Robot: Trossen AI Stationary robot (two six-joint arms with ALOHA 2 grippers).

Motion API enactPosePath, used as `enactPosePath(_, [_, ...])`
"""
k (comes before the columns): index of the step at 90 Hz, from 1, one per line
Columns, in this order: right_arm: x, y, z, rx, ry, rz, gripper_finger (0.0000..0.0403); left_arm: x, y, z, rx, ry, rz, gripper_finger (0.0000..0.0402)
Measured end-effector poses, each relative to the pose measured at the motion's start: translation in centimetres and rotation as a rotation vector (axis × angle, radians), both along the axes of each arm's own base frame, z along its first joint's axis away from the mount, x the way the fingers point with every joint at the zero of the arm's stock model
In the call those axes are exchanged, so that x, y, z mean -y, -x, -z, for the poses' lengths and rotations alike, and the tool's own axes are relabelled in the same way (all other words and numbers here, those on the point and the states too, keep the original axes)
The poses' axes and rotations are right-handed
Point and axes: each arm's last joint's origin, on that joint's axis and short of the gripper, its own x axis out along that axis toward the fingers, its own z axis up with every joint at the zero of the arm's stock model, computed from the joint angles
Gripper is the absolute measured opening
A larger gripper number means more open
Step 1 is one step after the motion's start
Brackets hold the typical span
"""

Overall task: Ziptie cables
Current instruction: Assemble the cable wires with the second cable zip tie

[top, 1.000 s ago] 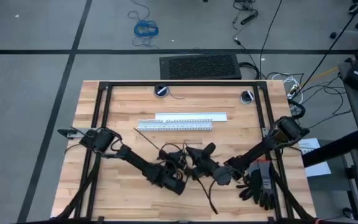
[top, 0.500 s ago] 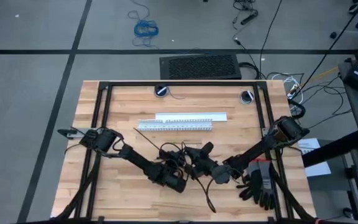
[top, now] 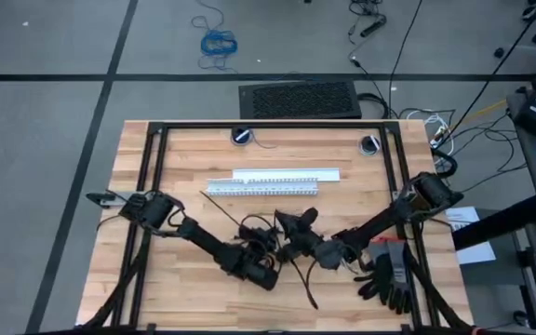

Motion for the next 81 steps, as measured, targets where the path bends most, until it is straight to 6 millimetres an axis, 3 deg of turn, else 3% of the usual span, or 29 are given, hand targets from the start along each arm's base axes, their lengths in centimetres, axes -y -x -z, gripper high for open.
enactPosePath(27, [1.3, -0.5, -1.4, 0.008, 0.081, 0.026, 0.0, 1.7, 0.6, -0.1, -0.055, -0.06, 0.08, 0.0017])
enactPosePath(81, [4.6, -1.5, -1.8, -0.007, 0.117, 0.098, 0.0, 3.3, 1.1, -0.2, -0.152, -0.056, 0.23, 0.0017])
